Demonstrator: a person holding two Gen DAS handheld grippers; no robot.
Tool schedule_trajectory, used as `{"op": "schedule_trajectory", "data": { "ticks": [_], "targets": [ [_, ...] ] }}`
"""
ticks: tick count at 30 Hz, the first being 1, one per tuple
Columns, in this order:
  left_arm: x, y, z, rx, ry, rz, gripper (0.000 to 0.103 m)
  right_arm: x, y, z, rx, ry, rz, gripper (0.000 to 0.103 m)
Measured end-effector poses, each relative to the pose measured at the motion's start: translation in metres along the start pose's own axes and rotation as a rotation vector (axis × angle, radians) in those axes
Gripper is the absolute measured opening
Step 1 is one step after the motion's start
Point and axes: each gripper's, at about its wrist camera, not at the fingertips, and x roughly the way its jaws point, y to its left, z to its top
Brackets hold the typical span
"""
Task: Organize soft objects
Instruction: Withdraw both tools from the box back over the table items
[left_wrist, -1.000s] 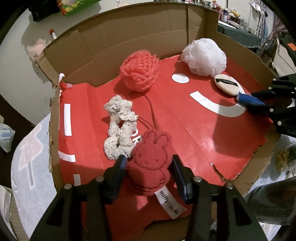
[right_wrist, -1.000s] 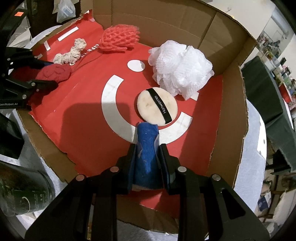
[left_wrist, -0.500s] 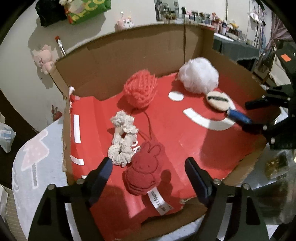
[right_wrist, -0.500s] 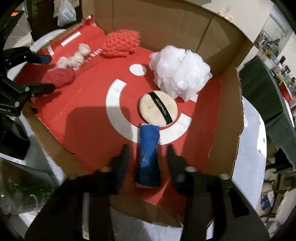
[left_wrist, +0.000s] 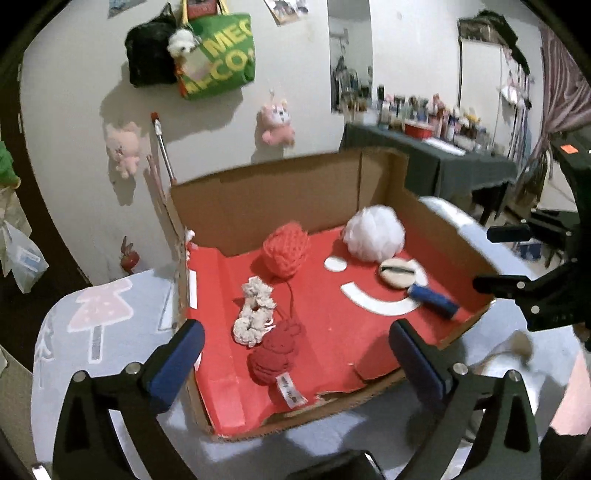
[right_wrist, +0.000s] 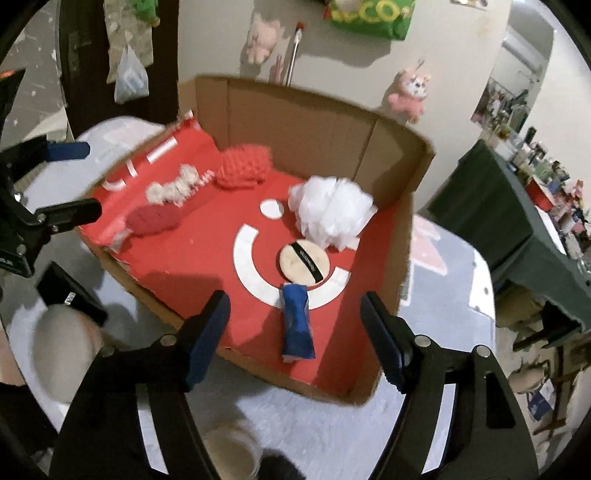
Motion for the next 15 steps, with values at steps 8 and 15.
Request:
{"op": "schedule_trajectory", "data": {
  "ticks": [8, 15],
  "targets": [
    [-0.055, -0.018, -0.017, -0.026, -0.12, -0.004, 0.103, -0.075, 0.017, -0.019, 0.038, -0.175, -0.017, 0.084],
    [-0.095, -0.043, -0.05, -0.037, -0.215, 0.034, 0.103, -0.125, 0.035, -0.062, 0.101, -0.301, -0.036, 0.086]
  ]
}}
